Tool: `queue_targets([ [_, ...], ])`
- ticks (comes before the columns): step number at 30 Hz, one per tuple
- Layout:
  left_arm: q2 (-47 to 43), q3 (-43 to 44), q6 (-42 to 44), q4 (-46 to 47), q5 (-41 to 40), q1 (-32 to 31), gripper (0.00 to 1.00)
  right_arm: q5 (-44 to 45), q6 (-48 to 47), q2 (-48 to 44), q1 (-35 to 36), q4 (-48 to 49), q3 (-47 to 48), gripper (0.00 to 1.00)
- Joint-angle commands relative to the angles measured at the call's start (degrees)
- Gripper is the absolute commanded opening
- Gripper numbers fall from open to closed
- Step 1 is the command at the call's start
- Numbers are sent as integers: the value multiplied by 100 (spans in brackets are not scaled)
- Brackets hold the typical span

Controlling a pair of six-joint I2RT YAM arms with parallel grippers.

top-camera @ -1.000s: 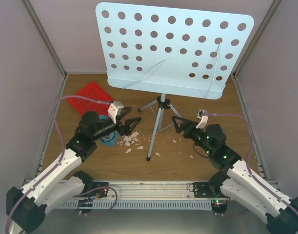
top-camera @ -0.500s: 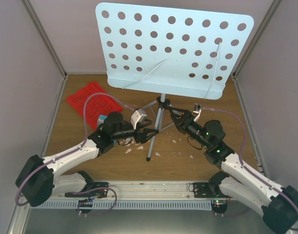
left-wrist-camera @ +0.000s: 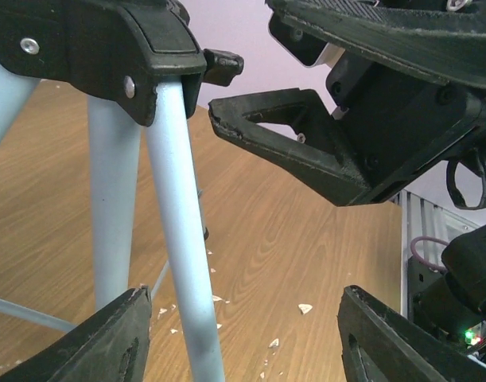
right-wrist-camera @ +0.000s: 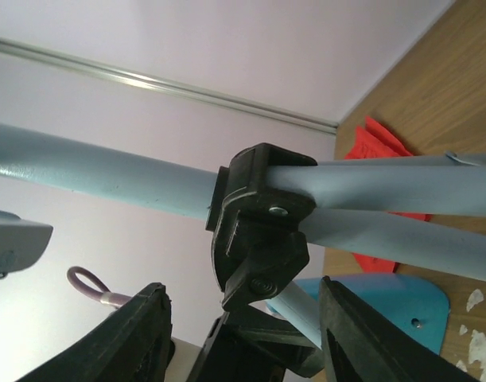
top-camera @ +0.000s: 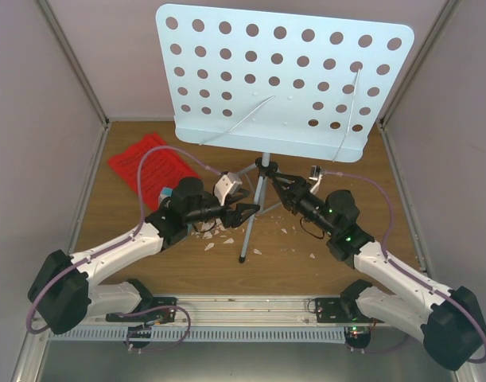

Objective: Pack up the instrument practice props

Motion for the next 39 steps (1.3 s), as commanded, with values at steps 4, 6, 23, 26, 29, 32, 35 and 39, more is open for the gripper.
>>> queue_targets([
  [4, 35, 229, 292, -118, -269, 10, 63, 101, -149, 124, -81, 31, 305, 46],
  [6, 17, 252, 395, -172, -328, 10, 64, 82, -147, 157, -82, 46, 304, 44],
  [23, -48, 308, 651, -326, -503, -15, 60, 151, -200, 331, -86, 114, 302, 31],
  [26, -60, 302, 668, -330, -518, -16, 60, 192, -240, 321, -82, 116, 303, 20],
  [29, -50, 302, 678, -330, -528, -25, 60, 256, -298, 284, -84, 6, 296, 1],
  [32, -40, 310, 681, -333, -522, -25, 60, 293, -333, 214, -88, -59, 232, 0],
  [35, -29, 319, 690, -351, -533, -25, 60, 325, -353, 152, -91, -59, 167, 21],
  [39, -45, 319, 702, -349, -548, -33, 59, 448, -471, -25, -91, -166, 131, 41],
])
